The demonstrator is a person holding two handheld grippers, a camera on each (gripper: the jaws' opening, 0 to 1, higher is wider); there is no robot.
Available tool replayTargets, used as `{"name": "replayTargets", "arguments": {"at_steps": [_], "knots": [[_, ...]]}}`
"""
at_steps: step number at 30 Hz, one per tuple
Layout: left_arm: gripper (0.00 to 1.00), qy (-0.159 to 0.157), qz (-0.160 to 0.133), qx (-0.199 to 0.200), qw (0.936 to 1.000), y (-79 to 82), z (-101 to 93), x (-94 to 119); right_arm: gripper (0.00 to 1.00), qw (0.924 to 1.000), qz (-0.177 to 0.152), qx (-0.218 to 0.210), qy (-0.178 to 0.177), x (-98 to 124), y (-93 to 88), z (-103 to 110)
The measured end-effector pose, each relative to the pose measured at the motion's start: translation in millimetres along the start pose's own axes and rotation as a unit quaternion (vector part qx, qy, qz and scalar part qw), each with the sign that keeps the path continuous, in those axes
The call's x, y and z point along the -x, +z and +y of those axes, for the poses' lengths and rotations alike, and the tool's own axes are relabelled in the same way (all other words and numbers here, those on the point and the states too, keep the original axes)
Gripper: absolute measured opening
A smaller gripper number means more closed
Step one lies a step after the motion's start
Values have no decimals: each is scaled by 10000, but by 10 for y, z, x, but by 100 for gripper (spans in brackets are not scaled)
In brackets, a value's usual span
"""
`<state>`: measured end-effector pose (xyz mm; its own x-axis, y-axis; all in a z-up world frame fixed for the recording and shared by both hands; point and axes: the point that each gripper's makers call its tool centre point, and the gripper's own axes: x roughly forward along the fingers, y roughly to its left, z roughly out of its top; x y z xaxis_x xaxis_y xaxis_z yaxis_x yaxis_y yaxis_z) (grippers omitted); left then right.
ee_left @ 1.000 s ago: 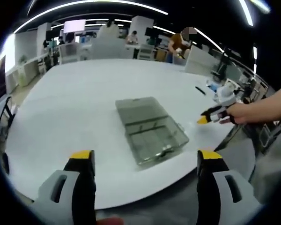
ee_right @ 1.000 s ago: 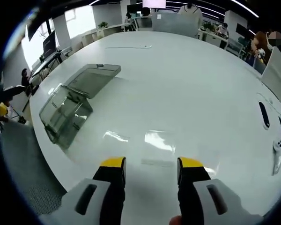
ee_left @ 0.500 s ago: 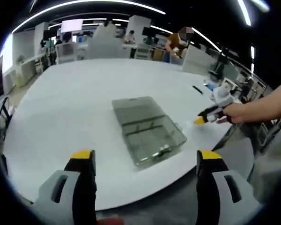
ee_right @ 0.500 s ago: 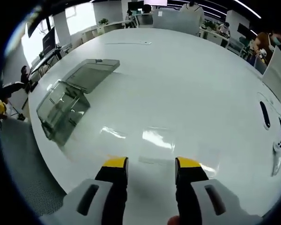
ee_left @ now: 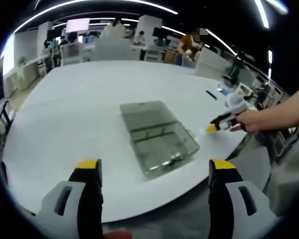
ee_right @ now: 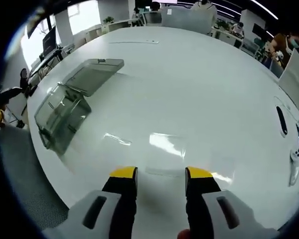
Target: Insert the divider into the dual guide fixture by aligning both edges with the guide slots and pushing it downward to the bottom, including one-sided entry, uneven engagement, binding, and posture correction.
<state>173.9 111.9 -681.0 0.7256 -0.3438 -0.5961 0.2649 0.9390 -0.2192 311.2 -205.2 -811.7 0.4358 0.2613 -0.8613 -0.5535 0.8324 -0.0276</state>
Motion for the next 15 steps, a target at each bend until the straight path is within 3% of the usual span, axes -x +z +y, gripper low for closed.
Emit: {"name": "replayTargets", "arguments": {"at_steps": [15], "knots": [[86, 16, -1, 35, 10000, -5, 14, -8, 33, 9999, 69, -126, -6, -69, -52, -28]]}}
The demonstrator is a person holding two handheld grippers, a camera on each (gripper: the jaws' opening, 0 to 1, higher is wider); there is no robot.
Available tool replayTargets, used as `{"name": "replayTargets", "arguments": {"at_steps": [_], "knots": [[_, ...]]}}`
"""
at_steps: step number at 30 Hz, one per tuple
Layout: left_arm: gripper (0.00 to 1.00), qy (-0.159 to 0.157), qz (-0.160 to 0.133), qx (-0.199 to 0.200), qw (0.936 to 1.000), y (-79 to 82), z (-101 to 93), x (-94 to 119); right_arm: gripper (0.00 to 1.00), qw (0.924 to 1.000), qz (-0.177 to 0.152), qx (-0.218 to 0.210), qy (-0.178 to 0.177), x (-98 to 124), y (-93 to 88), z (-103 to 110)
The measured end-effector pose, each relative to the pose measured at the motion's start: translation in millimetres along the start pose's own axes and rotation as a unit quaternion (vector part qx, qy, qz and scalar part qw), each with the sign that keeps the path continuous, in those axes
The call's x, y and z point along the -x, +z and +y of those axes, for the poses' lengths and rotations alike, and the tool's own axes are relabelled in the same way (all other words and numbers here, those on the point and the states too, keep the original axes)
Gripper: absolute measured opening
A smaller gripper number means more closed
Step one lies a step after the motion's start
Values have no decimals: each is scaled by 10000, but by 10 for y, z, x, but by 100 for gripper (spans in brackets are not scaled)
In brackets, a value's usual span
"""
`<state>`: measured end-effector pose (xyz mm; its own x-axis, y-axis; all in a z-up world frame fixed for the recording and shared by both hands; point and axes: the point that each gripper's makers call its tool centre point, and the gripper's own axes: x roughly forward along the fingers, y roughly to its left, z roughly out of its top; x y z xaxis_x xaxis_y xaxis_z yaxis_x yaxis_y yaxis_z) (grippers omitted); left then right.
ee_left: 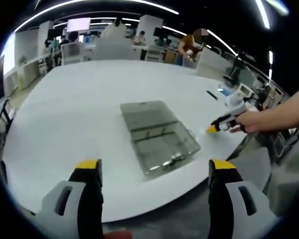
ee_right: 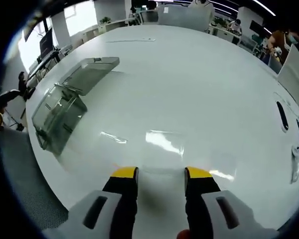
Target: Insert the divider into the dual guide fixture by aligning both edges with the guide slots and pushing it downward to the bottom, including one-sided entry, uneven engagement, binding, and posture correction.
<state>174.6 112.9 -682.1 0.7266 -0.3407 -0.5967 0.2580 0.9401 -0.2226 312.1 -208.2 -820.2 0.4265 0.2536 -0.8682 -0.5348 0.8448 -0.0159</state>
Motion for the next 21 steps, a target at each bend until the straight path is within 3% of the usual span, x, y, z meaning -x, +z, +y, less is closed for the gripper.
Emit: {"name": "replayTargets", "arguments": {"at_steps": [21], "knots": [[86, -4, -38, 13, 10000, 53, -6, -7, 30, 10000, 35, -20, 28, -22, 14, -13]]}}
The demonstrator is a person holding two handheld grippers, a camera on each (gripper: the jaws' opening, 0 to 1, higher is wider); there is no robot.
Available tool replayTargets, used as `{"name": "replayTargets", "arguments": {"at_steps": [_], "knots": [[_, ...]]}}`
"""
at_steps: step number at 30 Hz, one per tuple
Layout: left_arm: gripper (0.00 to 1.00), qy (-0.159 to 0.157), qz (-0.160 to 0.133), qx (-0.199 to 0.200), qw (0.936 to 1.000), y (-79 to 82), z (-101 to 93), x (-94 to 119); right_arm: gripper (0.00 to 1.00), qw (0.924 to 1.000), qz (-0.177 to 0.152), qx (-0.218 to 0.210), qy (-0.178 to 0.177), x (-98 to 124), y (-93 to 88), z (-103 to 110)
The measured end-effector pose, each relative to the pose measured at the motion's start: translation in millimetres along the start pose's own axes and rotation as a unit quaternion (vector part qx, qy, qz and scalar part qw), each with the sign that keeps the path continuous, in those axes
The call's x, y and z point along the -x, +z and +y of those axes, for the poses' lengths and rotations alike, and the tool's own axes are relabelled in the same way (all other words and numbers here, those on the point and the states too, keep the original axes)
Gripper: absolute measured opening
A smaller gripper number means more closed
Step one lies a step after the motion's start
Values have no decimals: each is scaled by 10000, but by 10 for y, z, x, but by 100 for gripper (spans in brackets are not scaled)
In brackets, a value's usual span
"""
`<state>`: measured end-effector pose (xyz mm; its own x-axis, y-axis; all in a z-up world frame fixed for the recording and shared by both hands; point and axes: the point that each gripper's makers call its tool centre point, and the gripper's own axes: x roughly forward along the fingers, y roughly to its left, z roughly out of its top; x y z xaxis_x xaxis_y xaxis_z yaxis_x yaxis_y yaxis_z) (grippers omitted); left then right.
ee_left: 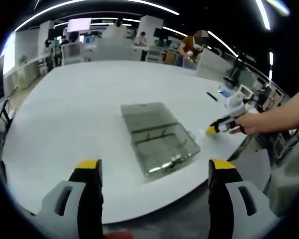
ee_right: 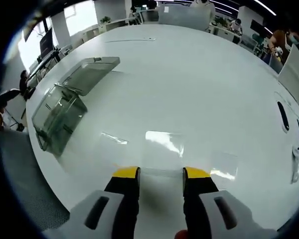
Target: Insert the divider into the dual guide fixture by aligning both edges with the guide slots and pushing it downward to the bottom, including one-sided entry, uneven engagement, binding, and posture correction.
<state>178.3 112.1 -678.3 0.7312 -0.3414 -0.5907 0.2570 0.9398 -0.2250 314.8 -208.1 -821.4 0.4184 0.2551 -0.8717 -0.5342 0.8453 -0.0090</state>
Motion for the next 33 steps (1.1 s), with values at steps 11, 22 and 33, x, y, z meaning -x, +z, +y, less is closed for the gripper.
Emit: {"name": "replayTargets", "arguments": {"at_steps": [11, 22, 33], "knots": [[86, 2, -24, -33, 10000, 31, -13, 3, 29, 10000, 27, 22, 4, -30, -18, -54], [86, -3, -24, -31, 10000, 12, -35, 11, 28, 10000, -39, 67, 28, 63, -9, -16], [86, -30, -50, -45, 10000, 13, -65, 22, 28, 9998, -19, 184, 79, 129, -23, 54]]}}
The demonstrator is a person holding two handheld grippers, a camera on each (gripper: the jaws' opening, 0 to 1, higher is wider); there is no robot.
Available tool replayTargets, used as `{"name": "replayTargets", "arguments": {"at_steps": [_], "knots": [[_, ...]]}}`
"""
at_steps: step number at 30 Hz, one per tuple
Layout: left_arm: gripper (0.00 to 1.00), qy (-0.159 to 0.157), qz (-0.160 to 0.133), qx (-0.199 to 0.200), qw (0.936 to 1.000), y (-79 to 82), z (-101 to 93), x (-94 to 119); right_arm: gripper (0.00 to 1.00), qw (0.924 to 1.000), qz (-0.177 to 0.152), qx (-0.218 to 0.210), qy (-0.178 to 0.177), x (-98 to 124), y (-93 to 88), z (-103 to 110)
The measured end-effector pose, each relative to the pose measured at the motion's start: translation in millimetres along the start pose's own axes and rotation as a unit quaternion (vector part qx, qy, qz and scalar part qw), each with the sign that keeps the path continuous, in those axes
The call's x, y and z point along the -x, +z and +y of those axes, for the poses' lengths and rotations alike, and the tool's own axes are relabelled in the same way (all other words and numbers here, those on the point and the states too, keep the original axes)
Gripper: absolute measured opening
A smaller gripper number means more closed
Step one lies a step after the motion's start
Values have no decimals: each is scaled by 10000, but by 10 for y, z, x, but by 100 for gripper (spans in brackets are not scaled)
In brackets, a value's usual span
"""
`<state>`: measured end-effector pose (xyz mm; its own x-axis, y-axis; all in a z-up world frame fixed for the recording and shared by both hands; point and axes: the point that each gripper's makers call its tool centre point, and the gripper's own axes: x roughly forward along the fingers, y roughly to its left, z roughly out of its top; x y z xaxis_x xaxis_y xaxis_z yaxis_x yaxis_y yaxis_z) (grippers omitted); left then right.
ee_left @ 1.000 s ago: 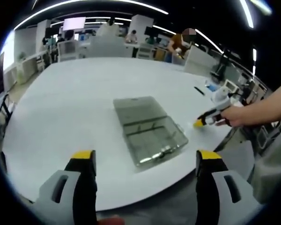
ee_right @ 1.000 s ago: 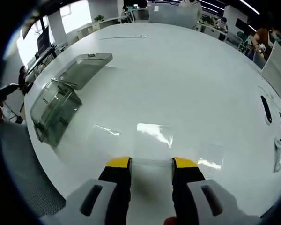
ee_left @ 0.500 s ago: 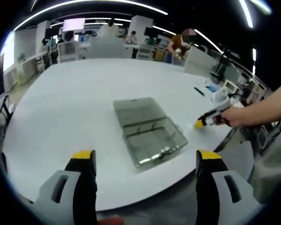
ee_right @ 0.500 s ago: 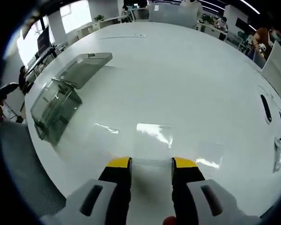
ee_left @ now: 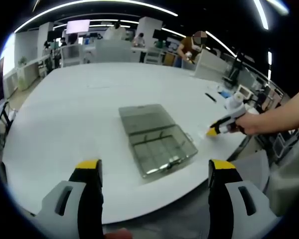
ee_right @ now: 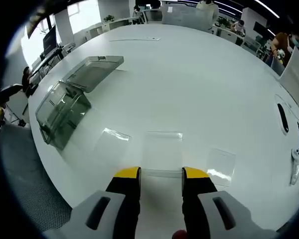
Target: Insert the divider into the dual guide fixture by aligning both edges with the guide slots and pushing it downward to the bottom, including one-sided entry, uneven engagement, binding, and posture correction.
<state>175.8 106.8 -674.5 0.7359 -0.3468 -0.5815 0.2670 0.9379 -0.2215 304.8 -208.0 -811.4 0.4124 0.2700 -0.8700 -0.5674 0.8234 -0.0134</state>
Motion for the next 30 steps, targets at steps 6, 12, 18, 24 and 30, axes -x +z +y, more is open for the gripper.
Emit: {"name": "replayTargets", "arguments": {"at_steps": [6, 12, 18, 24, 30], "knots": [[86, -14, -1, 19, 10000, -16, -10, 6, 28, 10000, -15, 28, 53, 46, -3, 43], [85, -60, -18, 24, 10000, -2, -31, -22, 28, 9996, -59, 242, 110, 125, 48, 97], [84, -144, -33, 21, 9999, 28, -79, -72, 28, 9987, -125, 453, 199, 211, 120, 172], [80, -265, -46, 46, 9996, 56, -140, -114, 28, 9967, -219, 690, 371, 304, 184, 322], [74, -457, -9, 134, 9989, 44, -236, -189, 27, 9934, -285, 988, 506, 410, 249, 510]]}}
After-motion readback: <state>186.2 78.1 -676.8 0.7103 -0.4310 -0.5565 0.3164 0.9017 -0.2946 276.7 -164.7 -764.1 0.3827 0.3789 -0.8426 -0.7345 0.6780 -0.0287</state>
